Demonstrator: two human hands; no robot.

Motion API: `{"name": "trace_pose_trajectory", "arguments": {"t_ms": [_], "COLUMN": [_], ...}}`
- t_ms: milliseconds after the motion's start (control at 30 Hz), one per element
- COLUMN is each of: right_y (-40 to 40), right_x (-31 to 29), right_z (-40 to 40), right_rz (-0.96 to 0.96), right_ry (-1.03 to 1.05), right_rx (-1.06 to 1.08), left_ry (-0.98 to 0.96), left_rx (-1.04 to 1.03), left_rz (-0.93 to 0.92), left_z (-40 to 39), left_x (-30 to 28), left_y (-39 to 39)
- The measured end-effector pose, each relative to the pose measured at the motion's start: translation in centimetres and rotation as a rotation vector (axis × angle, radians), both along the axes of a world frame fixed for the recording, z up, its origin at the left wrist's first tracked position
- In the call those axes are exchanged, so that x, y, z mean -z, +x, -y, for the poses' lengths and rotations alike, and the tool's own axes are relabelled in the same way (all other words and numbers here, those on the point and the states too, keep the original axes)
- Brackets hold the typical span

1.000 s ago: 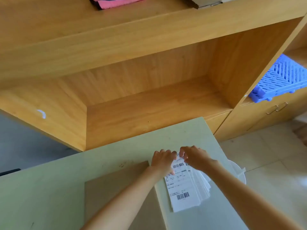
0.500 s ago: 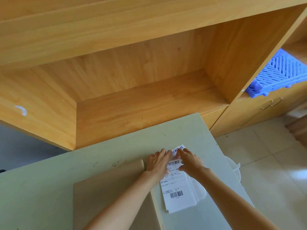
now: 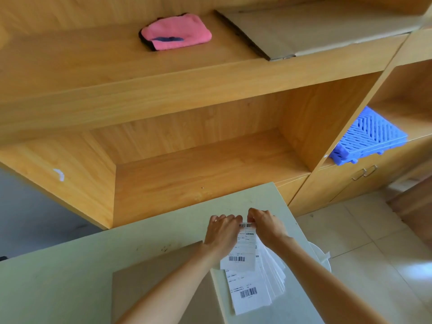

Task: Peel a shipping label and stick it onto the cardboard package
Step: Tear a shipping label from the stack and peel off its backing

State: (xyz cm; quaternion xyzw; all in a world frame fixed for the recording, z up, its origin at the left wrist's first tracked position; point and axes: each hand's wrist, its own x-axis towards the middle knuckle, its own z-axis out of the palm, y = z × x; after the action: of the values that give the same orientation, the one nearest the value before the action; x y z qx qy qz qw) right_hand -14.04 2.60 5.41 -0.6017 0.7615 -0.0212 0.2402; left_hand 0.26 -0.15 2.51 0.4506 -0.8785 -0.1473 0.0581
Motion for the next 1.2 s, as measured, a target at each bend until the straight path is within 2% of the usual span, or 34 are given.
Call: {"name": "trace_pose_trajectory", "arguments": {"t_ms": [333, 667, 967, 1200], "right_y": [3.3, 10.3, 16.1, 18.5], "right_x": [-11.2, -21.6, -27.7, -29.9], "right_z": [2.4, 4.0, 5.4, 5.7], "right_rz": [0.019, 0.085, 0.137, 0.119], "right_ry": [-0.275, -0.457, -0.573, -0.627], "right_rx": [-0.025, -0.108, -0.228, -0.279], "left_ry": [-0.264, -0.483, -0.615, -0.66], "left_rx": [-0.043, -0.091, -0.158, -0.205], "left_rz": [-0.171, -0.174, -0.169, -0.141], "left_z": [2.8, 3.9, 4.2, 4.1], "left_x": [-10.3, -20.9, -26.8, -29.2], "left_y": [3.3, 11.0, 17.3, 19.8]}}
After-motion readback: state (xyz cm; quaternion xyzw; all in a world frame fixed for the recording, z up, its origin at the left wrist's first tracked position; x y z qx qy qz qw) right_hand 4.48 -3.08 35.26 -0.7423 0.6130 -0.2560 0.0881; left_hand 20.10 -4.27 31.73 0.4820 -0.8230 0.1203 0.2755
